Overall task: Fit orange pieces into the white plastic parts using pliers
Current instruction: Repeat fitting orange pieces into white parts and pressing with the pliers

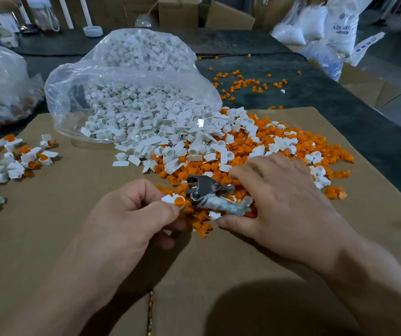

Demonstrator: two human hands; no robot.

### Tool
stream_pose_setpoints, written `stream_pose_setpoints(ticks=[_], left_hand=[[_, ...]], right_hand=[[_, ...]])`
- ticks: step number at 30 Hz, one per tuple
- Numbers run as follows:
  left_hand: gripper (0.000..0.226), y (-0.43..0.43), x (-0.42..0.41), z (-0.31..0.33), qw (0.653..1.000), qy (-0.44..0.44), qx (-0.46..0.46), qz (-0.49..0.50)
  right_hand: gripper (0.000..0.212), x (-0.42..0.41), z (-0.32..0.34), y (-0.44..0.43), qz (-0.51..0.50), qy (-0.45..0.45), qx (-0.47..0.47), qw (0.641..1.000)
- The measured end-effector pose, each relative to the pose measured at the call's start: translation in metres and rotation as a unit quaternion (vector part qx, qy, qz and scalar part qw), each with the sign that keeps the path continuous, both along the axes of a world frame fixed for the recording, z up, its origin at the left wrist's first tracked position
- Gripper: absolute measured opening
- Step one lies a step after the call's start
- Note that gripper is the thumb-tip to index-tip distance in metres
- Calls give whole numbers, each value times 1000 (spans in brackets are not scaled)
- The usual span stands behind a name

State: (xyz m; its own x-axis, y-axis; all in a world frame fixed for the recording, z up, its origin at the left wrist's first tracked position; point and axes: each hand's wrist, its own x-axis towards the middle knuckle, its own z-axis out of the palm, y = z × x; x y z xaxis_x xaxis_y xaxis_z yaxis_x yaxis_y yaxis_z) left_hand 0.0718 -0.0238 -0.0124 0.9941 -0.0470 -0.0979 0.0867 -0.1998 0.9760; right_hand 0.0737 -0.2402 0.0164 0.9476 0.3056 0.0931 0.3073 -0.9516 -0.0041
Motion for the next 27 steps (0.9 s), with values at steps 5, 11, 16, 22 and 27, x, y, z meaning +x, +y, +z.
stream_pose_setpoints(ticks=[5,11,16,22,27], left_hand=[[18,-7,-7,2,1000,-10,-3,-7],[49,-5,-9,1,996,-63,-56,-16],[51,-2,-8,2,990,-79,-94,-73],[45,2,-8,-2,983,-73,-86,-143],[35,-1,-9,-7,973,-178,-29,-142]], right_hand=[[32,-10,7,23,123,-82,113,983],[19,-14,6,26,151,-74,102,981],[21,-15,8,25,168,-85,115,975],[11,-15,10,24,189,-56,93,976],[31,-20,13,23,151,-10,193,969]])
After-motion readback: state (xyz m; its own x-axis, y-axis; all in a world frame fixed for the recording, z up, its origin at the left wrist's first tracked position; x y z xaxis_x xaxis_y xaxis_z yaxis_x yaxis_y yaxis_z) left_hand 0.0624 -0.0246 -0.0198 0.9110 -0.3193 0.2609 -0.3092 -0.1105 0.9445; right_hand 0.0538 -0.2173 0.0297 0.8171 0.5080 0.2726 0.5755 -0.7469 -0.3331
